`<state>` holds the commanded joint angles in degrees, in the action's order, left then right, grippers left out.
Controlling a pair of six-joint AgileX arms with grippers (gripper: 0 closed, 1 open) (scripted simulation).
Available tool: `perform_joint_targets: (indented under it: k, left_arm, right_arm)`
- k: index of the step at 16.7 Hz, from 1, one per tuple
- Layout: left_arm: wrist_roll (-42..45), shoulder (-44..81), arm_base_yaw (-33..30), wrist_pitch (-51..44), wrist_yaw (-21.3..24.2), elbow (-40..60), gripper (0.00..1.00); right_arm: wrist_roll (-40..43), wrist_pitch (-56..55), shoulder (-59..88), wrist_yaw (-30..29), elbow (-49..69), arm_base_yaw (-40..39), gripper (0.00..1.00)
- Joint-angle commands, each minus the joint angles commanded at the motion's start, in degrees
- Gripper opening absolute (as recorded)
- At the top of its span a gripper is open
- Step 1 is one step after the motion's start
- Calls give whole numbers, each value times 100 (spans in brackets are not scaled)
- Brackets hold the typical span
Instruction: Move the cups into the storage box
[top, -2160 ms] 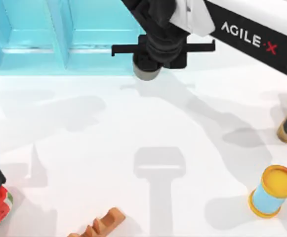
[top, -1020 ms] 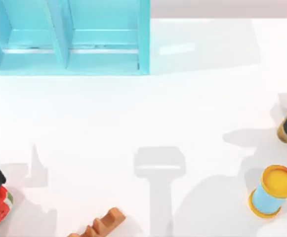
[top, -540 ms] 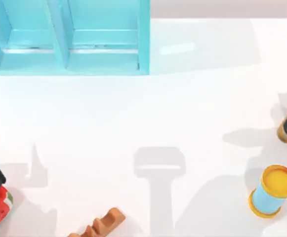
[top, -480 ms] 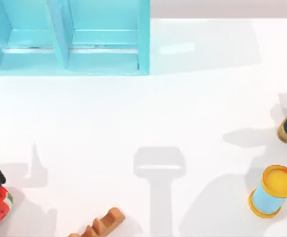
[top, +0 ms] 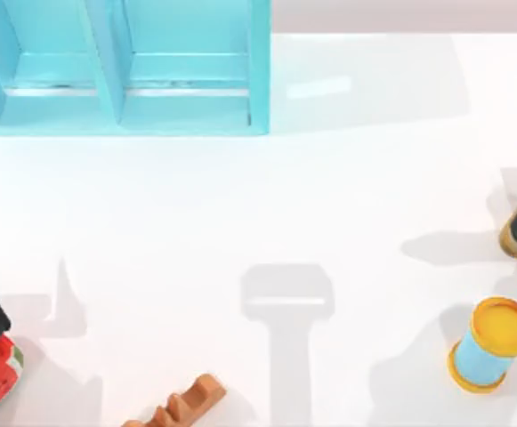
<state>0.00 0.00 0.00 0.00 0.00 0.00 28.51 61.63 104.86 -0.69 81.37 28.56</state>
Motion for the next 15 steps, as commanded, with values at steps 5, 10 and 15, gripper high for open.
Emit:
perform_joint_targets:
  k: [5, 10, 15]
  left_arm:
    - [0, 0, 0, 0, 0, 0, 100]
    - [0, 0, 0, 0, 0, 0, 100]
    - [0, 0, 0, 0, 0, 0, 100]
  right_arm:
    - [0, 0, 0, 0, 0, 0, 23]
    - [0, 0, 0, 0, 0, 0, 60]
    - [0, 0, 0, 0, 0, 0, 98]
